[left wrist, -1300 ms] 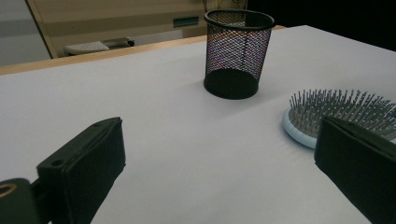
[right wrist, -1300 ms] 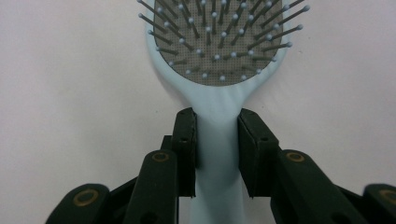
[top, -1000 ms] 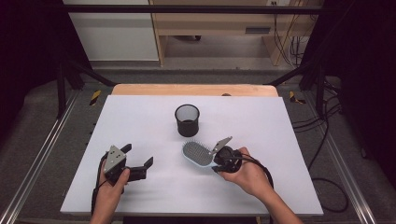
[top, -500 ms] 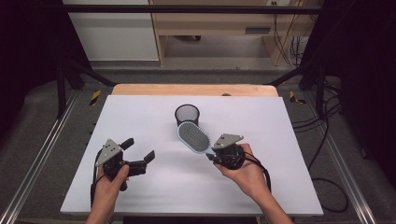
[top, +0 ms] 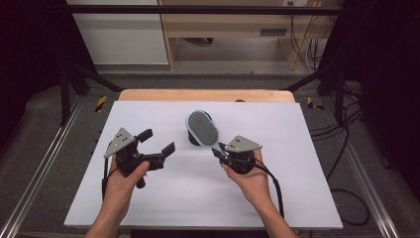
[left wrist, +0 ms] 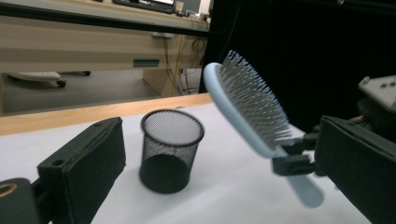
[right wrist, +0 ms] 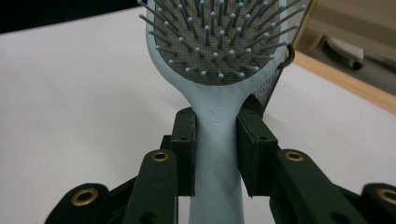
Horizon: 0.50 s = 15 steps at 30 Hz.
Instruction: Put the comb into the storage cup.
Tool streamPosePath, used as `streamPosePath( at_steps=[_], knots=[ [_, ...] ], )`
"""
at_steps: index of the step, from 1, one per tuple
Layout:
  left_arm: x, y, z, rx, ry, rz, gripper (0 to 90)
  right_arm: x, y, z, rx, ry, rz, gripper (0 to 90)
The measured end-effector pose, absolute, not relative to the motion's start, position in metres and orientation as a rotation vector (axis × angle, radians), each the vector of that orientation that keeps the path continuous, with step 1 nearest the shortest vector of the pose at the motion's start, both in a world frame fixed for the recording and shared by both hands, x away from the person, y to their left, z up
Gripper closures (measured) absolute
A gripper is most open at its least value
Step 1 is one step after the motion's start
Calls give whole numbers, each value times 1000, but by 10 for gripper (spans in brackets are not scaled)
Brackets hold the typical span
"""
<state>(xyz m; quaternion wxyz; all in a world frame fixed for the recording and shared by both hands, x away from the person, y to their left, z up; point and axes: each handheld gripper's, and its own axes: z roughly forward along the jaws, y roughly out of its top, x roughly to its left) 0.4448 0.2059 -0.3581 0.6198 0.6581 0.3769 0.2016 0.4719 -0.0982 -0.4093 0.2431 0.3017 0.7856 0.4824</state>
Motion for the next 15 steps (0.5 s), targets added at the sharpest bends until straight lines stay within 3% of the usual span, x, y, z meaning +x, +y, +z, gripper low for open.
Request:
streamPosePath(
  at_steps=[15],
  knots=[
    [466,170,-348,1452,849,382,25,468,-74,-405,765,1988,1486,701]
  ],
)
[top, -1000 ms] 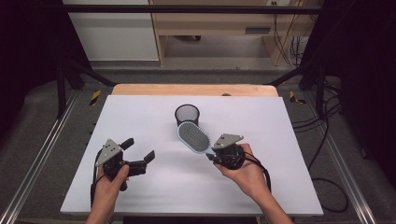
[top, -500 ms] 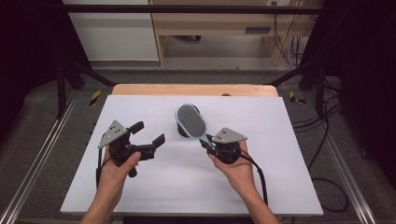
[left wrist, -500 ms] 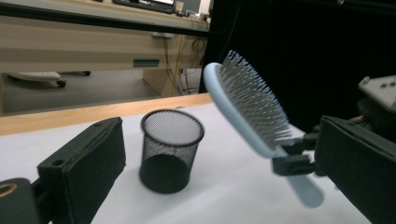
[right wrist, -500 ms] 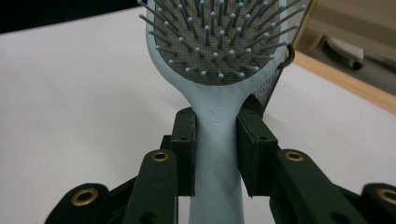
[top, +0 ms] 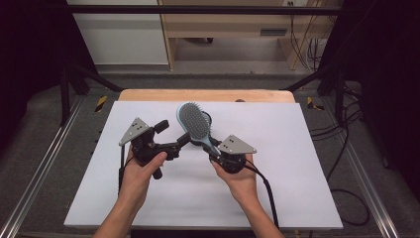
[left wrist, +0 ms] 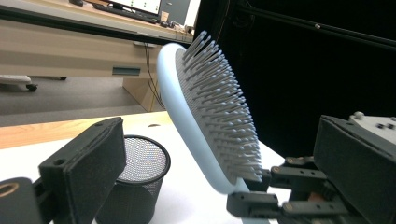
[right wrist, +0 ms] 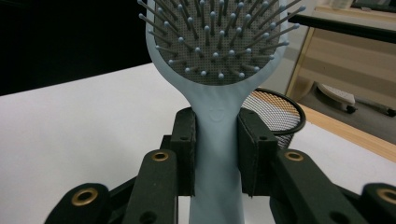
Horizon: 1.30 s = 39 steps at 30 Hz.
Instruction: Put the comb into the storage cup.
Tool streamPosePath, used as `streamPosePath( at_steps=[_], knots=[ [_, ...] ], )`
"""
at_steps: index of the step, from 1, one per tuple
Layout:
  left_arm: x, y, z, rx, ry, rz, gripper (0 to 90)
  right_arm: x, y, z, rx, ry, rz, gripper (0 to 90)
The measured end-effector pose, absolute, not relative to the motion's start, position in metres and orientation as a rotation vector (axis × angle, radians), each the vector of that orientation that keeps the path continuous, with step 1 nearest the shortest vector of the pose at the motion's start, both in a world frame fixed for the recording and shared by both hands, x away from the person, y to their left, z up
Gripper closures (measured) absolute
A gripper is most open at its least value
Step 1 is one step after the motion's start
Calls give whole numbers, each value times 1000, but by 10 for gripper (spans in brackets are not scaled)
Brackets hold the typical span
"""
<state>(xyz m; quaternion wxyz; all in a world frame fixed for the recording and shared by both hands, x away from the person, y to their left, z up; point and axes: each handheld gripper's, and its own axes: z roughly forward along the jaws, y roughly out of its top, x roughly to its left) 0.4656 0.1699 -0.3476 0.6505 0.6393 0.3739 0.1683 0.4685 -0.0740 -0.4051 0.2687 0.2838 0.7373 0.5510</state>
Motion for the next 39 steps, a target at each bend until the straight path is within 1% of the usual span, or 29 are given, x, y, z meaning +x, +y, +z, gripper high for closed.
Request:
streamPosePath(
  at_steps=[9,20,29,39],
  knots=[
    [475,166,-349,1435,872,368,40,466,-67,-407,746,1977,1542,701],
    [479,168,-343,1385,874,377,89,464,-60,-406,762,1944,1621,701],
    [475,163,-339,1391,856,370,92,461,-55,-405,753,1919,1650,701],
    [479,167,-337,1369,868,361,144,461,-49,-408,750,1918,1674,701]
  ],
)
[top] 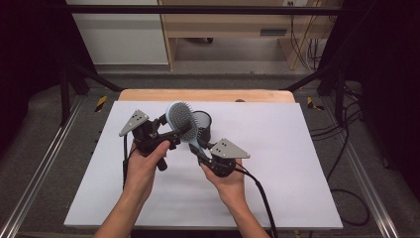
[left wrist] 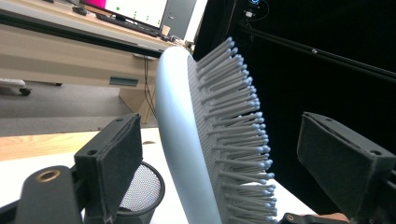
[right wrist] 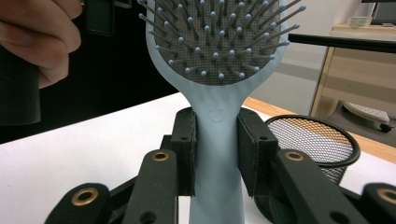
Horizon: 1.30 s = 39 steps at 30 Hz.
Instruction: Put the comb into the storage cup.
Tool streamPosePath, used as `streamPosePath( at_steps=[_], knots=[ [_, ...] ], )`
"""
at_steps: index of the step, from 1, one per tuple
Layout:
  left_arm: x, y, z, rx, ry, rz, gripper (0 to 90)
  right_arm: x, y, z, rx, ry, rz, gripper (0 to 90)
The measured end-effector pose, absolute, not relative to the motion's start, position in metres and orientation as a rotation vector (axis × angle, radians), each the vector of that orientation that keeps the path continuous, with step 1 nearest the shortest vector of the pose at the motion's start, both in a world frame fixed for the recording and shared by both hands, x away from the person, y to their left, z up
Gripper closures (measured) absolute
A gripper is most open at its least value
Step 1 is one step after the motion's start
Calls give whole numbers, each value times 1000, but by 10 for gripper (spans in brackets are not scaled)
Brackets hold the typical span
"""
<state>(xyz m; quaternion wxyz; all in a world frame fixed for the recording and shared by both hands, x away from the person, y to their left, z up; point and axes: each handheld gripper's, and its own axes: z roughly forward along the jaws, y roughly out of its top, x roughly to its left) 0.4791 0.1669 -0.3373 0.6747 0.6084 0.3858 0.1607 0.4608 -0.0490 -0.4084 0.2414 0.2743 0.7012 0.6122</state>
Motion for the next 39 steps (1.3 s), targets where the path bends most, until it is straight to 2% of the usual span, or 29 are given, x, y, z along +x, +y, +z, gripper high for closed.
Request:
streamPosePath(
  at_steps=[5,20,24,39],
  knots=[
    [480,168,-341,1362,880,353,167,460,-45,-410,738,1927,1672,701],
    [481,167,-341,1346,899,329,335,461,-43,-411,742,1929,1680,701],
    [481,168,-340,1329,919,332,419,462,-43,-411,742,1930,1682,700],
    [478,166,-342,1339,940,331,484,464,-40,-416,763,1959,1670,700]
  ],
)
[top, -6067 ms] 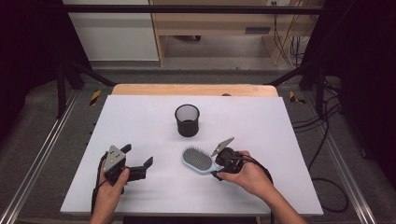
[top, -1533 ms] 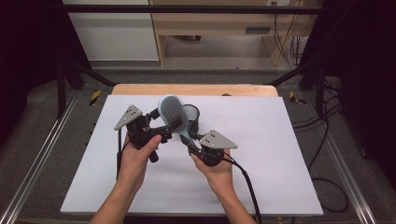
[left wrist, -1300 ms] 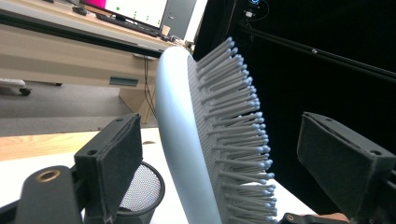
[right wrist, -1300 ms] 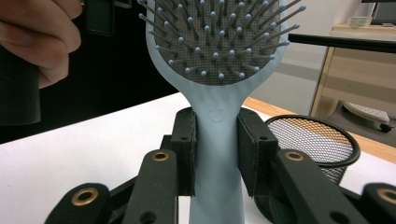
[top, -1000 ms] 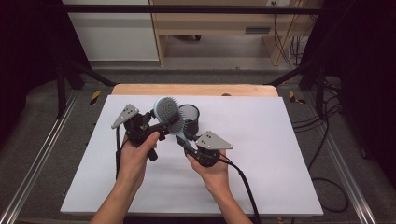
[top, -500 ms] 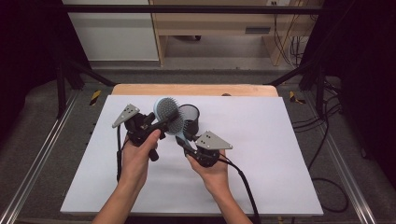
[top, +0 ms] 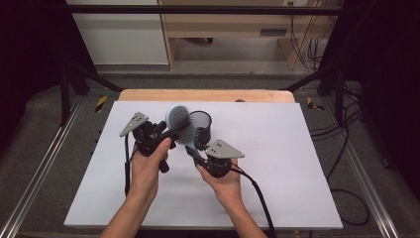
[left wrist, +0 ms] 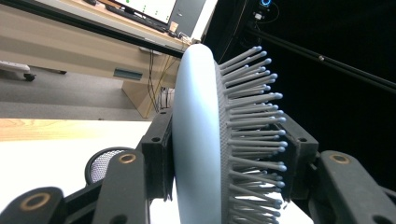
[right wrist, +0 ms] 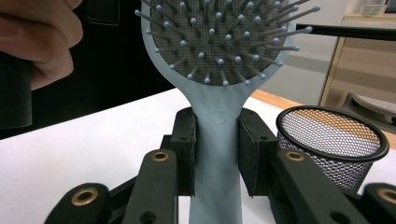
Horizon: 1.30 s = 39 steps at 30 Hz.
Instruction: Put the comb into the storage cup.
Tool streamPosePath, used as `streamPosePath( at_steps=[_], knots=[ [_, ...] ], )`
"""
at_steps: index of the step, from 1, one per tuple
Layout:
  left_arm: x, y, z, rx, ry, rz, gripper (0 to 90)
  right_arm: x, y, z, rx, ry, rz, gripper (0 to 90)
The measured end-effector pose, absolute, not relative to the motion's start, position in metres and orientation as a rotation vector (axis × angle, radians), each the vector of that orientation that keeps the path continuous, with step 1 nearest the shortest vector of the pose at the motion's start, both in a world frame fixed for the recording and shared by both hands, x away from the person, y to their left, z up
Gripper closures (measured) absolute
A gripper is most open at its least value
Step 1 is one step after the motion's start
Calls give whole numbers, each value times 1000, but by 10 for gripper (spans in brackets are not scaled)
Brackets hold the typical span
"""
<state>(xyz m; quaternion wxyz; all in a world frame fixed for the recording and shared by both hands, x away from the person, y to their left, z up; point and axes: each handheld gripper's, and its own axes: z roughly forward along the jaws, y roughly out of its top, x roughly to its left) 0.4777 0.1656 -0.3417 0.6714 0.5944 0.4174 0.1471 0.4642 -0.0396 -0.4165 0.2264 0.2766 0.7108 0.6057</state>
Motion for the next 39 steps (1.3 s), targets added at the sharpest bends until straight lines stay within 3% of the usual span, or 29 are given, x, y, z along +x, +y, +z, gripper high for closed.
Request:
streamPosePath(
  at_steps=[39],
  knots=[
    [475,165,-340,1375,903,354,506,465,-38,-417,765,1967,1674,698]
  ],
)
